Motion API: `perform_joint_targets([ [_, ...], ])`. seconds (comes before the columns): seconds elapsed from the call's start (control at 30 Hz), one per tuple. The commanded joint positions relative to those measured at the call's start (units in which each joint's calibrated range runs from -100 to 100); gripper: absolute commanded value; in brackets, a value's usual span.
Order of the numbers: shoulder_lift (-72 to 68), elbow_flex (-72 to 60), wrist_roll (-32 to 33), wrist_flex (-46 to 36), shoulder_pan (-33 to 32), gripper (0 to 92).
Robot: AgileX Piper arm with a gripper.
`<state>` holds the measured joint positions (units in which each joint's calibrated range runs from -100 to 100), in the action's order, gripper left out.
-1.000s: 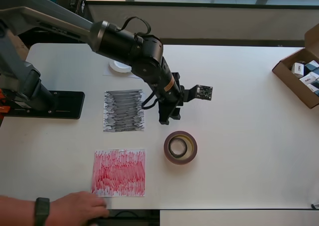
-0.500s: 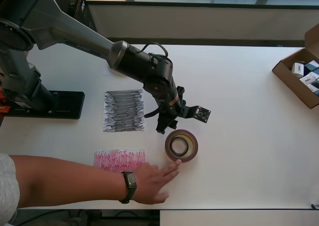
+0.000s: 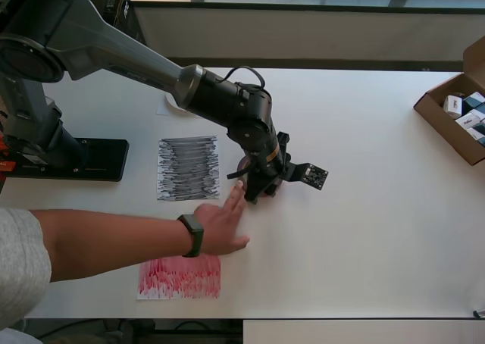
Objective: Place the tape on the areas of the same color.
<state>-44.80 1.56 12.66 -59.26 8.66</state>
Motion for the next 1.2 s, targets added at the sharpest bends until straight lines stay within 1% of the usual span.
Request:
perform_joint_targets([
  [0.0, 0.74, -0.51, -0.29, 0.16, -2.28, 52.7],
  [0.27, 4.2, -0.51, -0.29, -0.01, -9.07, 52.7],
  [0.4, 4.11, -0.42, -0.29, -0.01, -10.65, 52.7],
  [1.17, 0.46, -0.33, -0.29, -0.01, -10.25, 52.7],
])
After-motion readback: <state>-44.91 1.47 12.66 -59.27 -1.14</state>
